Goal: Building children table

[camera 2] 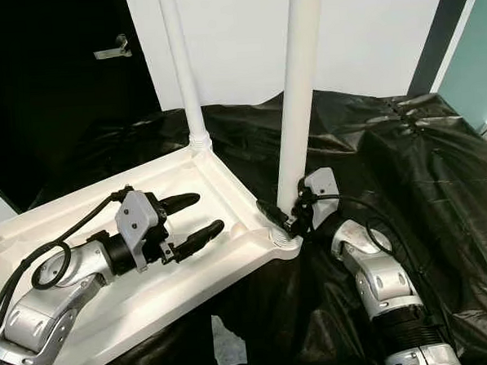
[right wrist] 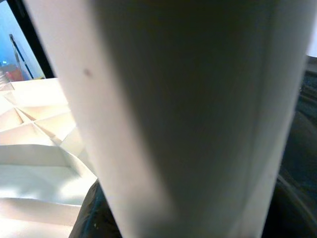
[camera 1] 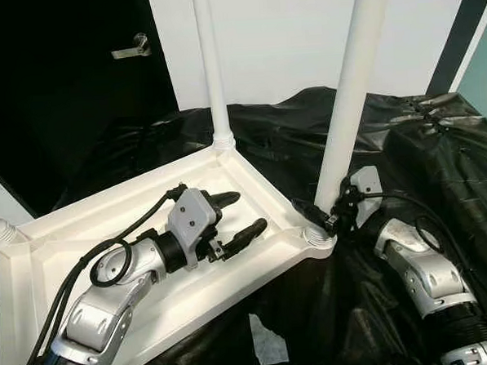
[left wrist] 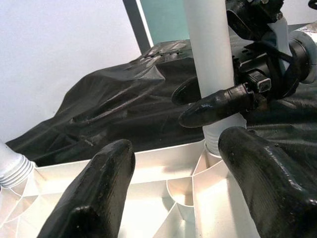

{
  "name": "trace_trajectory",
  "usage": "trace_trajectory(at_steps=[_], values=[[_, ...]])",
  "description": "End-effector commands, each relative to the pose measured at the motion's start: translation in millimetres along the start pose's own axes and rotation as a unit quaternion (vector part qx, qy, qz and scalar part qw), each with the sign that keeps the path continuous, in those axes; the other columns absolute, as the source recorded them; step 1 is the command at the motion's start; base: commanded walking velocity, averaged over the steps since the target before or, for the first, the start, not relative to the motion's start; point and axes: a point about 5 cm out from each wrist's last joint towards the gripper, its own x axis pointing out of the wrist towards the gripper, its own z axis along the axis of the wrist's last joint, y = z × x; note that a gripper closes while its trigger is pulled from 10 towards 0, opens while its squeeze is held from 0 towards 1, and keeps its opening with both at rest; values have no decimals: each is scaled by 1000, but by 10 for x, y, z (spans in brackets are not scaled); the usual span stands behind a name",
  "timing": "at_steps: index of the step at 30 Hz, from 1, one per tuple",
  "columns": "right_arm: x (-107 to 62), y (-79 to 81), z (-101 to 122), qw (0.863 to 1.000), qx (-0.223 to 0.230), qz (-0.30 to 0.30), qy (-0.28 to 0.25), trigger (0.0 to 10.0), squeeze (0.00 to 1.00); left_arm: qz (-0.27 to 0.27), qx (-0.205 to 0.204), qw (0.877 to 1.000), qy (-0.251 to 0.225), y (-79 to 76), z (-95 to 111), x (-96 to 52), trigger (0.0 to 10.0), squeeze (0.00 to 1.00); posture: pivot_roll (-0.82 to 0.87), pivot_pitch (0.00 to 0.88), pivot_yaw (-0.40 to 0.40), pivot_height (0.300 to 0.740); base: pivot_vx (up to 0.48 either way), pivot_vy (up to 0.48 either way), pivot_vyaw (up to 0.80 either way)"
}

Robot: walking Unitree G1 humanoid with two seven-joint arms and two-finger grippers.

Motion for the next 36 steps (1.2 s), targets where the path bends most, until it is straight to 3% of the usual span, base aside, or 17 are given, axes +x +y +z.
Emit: trace_trajectory(at_steps=[1, 4, 7, 9, 13, 18, 24, 25, 28, 36], values=[[-147, 128, -574, 991, 50, 1, 127, 10000, 0, -21, 2, 1000, -4, -26, 15, -11, 10000, 0, 9, 0, 31, 740, 0, 0, 0], [-137, 169, -555, 993, 43, 1, 114, 10000, 0, -20, 2, 1000, -4, -29, 16, -12, 10000, 0, 9, 0, 31, 740, 0, 0, 0], [-104, 262, -440, 998, 17, -27, 47, 10000, 0, -15, 2, 1000, -5, -24, 18, -13, 10000, 0, 8, 0, 33, 740, 0, 0, 0], [-104, 262, -440, 998, 17, -27, 47, 10000, 0, -15, 2, 1000, -5, -24, 18, -13, 10000, 0, 8, 0, 33, 740, 0, 0, 0], [-140, 340, -419, 998, -25, -54, 7, 10000, 0, -16, 3, 1000, -7, -15, 17, -2, 10000, 0, -4, 0, 47, 740, 0, 0, 0], [-147, 268, -351, 997, -33, -67, -3, 10000, 0, -23, 6, 1000, -8, -1, 18, 14, 10000, 0, -12, 0, 50, 740, 0, 0, 0], [-148, 307, -456, 997, -16, -68, 23, 10000, 0, -22, 6, 1000, -9, 0, 18, 25, 10000, 0, -8, 0, 48, 740, 0, 0, 0], [-145, 309, -558, 995, 21, -63, 76, 10000, 0, -21, 5, 1000, -10, -1, 22, 26, 10000, 0, -9, 0, 47, 740, 0, 0, 0], [-135, 285, -533, 994, 35, -58, 81, 10000, 0, -21, 5, 1000, -11, -2, 25, 25, 10000, 0, -10, 0, 44, 740, 0, 0, 0], [-113, 181, -484, 993, 27, -21, 117, 10000, 0, -18, 5, 1000, -15, -4, 30, 40, 10000, 0, -7, 0, 24, 740, 0, 0, 0]])
